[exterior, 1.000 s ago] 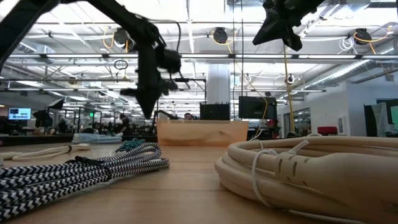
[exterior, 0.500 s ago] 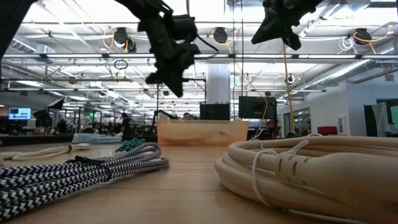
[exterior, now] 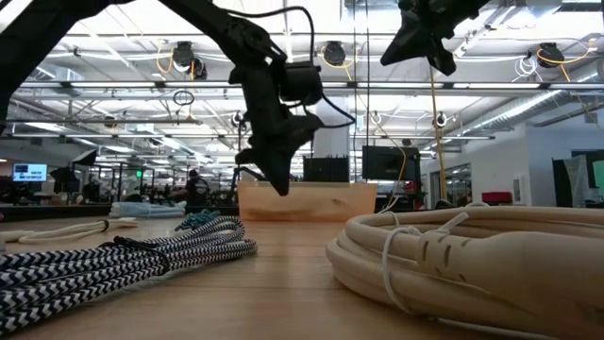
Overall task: Pick & Place USB Port
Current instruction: Adjust the orange bin
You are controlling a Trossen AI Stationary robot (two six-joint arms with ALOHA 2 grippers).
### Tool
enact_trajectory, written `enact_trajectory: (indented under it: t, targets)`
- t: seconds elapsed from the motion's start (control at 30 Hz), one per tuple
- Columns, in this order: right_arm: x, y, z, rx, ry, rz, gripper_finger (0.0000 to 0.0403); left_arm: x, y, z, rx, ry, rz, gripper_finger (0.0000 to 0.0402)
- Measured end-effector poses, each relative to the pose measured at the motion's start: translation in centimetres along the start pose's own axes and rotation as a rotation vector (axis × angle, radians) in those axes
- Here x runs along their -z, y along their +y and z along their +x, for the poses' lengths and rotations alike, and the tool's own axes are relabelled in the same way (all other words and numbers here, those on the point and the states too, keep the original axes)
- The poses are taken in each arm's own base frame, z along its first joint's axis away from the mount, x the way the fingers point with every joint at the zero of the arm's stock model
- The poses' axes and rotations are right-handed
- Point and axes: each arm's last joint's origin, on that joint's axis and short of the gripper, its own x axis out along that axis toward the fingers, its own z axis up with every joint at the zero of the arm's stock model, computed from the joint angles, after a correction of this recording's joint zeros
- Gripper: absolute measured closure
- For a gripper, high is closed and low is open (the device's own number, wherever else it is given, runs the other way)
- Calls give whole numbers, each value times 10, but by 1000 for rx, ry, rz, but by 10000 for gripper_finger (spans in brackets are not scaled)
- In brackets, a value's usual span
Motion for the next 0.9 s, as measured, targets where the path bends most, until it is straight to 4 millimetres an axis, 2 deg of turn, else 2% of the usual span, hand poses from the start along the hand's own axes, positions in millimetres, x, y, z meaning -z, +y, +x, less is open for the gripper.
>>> enact_trajectory:
  t: [0.2,0.9]
  targets:
    - [2,3,0,-10,7,-9,403,-4,5,7,-7,-16,-8,401]
    - [3,4,0,-15,7,-3,403,-18,35,2,-11,-91,-77,401]
